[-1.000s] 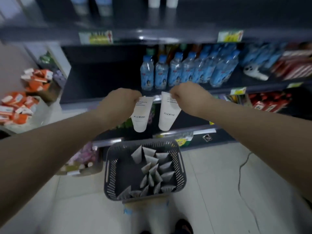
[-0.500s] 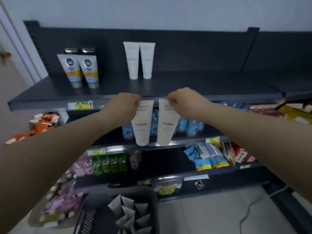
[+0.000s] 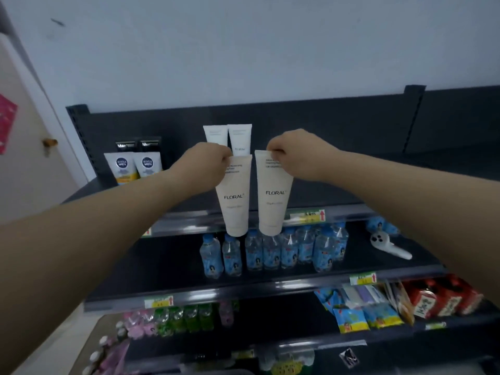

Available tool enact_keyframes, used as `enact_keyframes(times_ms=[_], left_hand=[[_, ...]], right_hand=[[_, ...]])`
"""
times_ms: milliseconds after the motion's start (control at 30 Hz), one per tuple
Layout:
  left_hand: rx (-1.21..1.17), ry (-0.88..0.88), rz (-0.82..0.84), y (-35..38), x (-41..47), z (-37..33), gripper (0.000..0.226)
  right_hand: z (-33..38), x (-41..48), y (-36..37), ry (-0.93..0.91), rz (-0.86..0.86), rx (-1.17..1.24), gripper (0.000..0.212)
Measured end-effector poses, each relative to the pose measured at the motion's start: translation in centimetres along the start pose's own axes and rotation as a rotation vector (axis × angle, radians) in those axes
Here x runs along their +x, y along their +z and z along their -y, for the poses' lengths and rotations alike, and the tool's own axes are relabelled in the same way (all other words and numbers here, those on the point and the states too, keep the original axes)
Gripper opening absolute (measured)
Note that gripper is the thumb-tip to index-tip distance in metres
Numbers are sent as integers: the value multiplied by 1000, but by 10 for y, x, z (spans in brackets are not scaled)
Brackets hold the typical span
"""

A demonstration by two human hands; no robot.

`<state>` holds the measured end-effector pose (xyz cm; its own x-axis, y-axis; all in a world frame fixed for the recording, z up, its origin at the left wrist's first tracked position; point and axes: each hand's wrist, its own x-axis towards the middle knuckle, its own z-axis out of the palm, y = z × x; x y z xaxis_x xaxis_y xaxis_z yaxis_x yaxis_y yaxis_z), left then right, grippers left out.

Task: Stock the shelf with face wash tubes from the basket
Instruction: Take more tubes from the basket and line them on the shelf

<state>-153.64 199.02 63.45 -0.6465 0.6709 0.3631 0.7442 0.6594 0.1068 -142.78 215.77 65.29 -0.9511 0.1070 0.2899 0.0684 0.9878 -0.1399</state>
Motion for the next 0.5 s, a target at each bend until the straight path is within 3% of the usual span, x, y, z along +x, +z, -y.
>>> enact_keyframes(times_ms=[500], left_hand=[[-48,56,-9,-14,110,78,29]], right_hand=[[2,124,5,82,-88,-1,25]])
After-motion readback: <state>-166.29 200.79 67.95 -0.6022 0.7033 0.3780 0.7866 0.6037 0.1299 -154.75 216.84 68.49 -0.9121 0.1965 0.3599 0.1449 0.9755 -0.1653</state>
